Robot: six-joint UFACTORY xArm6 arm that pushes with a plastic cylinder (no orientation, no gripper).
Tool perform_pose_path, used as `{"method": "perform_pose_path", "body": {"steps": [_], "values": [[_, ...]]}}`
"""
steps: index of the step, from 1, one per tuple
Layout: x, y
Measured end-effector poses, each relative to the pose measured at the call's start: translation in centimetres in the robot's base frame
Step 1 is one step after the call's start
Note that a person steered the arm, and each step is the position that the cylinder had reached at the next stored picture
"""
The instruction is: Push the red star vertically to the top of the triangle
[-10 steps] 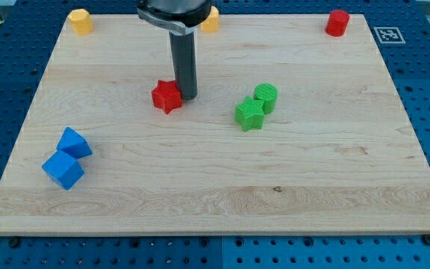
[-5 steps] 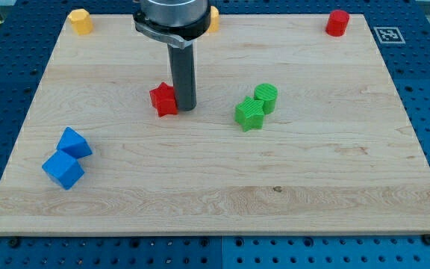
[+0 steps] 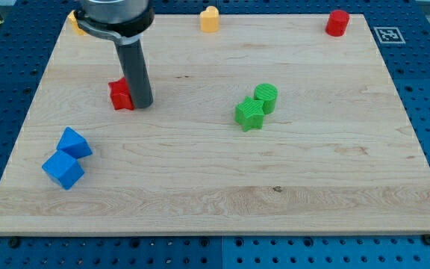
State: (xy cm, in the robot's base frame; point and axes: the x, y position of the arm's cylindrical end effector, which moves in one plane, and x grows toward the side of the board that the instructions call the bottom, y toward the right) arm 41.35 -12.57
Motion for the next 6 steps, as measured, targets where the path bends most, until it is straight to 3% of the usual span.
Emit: {"method": "perform_pose_path", "body": {"steps": [2,6], "values": [[-2.6,-1.3],[-1.3,-3.5]]}}
